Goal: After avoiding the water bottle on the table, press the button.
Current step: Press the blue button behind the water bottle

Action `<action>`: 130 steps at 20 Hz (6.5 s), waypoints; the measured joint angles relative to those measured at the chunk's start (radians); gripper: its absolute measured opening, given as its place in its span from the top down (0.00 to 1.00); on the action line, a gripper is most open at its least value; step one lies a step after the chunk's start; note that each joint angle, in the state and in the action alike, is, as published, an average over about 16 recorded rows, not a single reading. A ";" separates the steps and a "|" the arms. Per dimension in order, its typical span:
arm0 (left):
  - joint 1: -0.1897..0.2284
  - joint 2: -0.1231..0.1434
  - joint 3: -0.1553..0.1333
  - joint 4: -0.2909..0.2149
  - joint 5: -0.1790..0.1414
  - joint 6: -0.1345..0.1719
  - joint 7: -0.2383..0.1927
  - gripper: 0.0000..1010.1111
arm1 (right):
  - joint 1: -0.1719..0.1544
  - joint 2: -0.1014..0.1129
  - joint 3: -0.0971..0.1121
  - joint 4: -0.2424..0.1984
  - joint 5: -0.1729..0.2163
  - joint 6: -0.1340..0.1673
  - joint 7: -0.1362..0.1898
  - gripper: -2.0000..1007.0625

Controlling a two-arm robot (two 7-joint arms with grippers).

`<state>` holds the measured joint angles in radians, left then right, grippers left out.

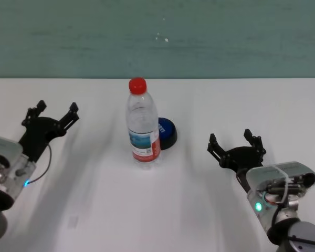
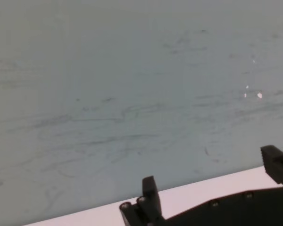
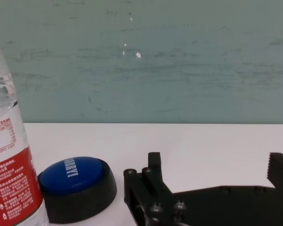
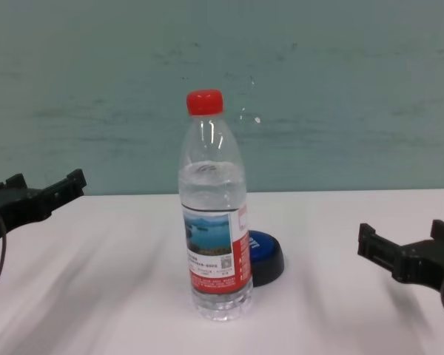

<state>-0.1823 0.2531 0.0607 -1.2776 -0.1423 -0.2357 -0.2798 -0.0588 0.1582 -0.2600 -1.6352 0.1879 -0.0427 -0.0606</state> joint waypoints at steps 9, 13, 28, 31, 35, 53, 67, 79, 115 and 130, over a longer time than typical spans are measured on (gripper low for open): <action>0.083 0.021 -0.010 -0.100 -0.032 0.012 -0.010 0.00 | 0.000 0.000 0.000 0.000 0.000 0.000 0.000 0.00; 0.118 0.028 -0.012 -0.141 -0.042 0.017 -0.012 0.00 | 0.000 0.000 0.000 0.000 0.000 0.000 0.000 0.00; 0.249 0.056 0.005 -0.270 -0.063 0.021 -0.029 0.00 | 0.000 0.000 0.000 0.000 0.000 0.000 0.000 0.00; 0.271 0.062 0.012 -0.289 -0.063 0.015 -0.033 0.00 | 0.000 0.000 0.000 0.000 0.000 0.000 0.000 0.00; 0.297 0.069 0.020 -0.311 -0.064 0.006 -0.039 0.00 | 0.000 0.000 0.000 0.000 0.000 0.000 0.000 0.00; 0.350 0.087 0.036 -0.349 -0.058 -0.012 -0.051 0.00 | 0.000 0.000 0.002 -0.001 -0.003 0.002 0.008 0.00; 0.347 0.086 0.035 -0.347 -0.058 -0.013 -0.051 0.00 | 0.047 -0.007 0.029 0.018 -0.024 0.048 0.088 0.00; 0.346 0.086 0.035 -0.346 -0.058 -0.013 -0.051 0.00 | 0.157 -0.023 0.043 0.096 -0.051 0.085 0.177 0.00; 0.346 0.086 0.035 -0.347 -0.058 -0.013 -0.051 0.00 | 0.495 -0.046 -0.036 0.483 -0.011 0.055 0.360 0.00; 0.346 0.086 0.035 -0.346 -0.058 -0.013 -0.051 0.00 | 0.607 -0.076 -0.081 0.678 0.013 0.036 0.411 0.00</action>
<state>0.1640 0.3387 0.0958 -1.6241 -0.2007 -0.2484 -0.3306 0.5479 0.0820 -0.3408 -0.9569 0.2004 -0.0063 0.3506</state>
